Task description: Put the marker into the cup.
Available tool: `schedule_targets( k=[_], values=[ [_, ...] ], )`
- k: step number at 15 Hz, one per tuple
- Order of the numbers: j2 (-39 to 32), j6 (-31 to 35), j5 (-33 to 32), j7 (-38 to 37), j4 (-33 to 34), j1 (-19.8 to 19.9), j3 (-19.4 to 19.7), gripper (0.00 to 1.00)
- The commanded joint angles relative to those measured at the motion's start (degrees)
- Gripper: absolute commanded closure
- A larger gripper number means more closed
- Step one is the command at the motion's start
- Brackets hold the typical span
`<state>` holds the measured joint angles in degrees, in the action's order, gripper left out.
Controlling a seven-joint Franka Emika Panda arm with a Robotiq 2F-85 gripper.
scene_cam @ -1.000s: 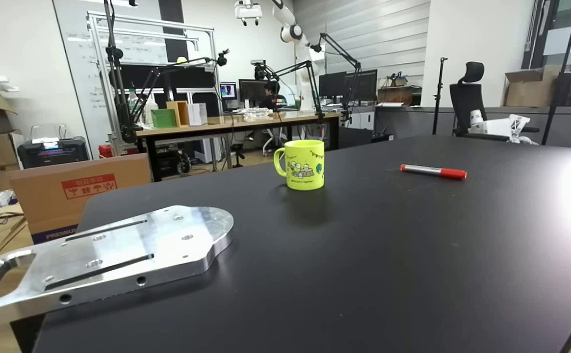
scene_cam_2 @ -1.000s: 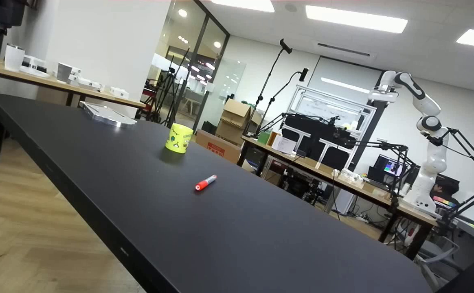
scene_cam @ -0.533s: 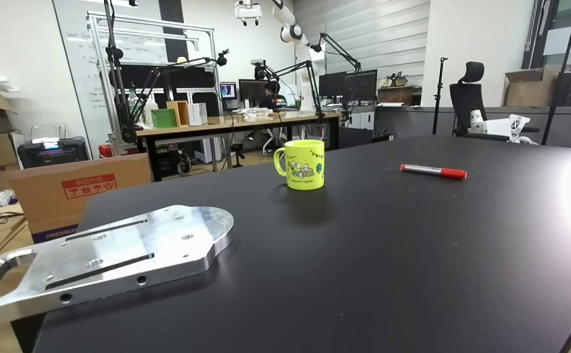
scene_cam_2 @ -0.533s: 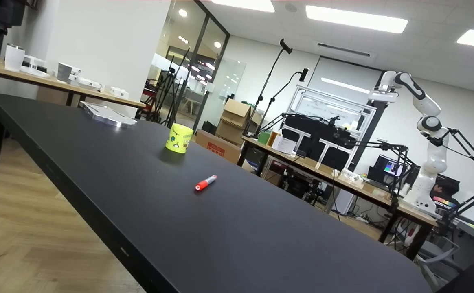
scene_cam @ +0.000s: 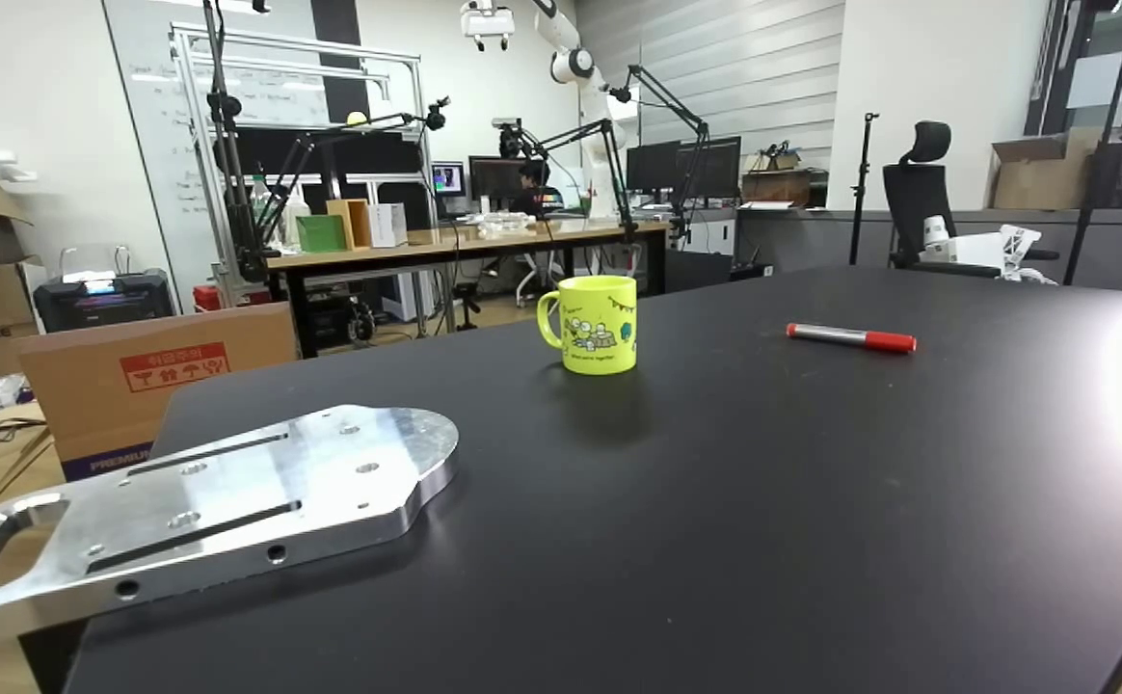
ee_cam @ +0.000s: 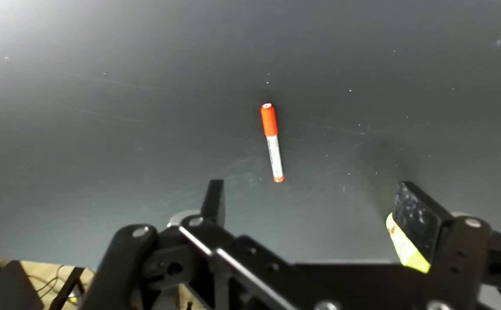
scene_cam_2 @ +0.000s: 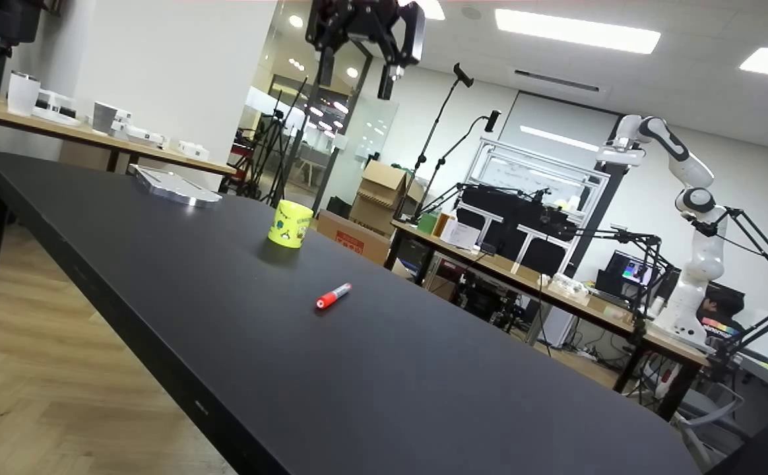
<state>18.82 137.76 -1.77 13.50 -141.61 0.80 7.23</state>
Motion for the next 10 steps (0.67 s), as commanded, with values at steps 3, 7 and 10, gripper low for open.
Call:
schedule_targets(
  k=[3,7,10],
  values=[
    [-10.91,-1.06,5.58,6.10,7.45,0.30,0.45,0.00],
    [-19.11,-2.50,6.86,6.83,14.47,0.48,-0.45,0.00],
    [-19.08,-2.88,7.03,6.88,14.89,0.46,-0.45,0.00]
  ],
)
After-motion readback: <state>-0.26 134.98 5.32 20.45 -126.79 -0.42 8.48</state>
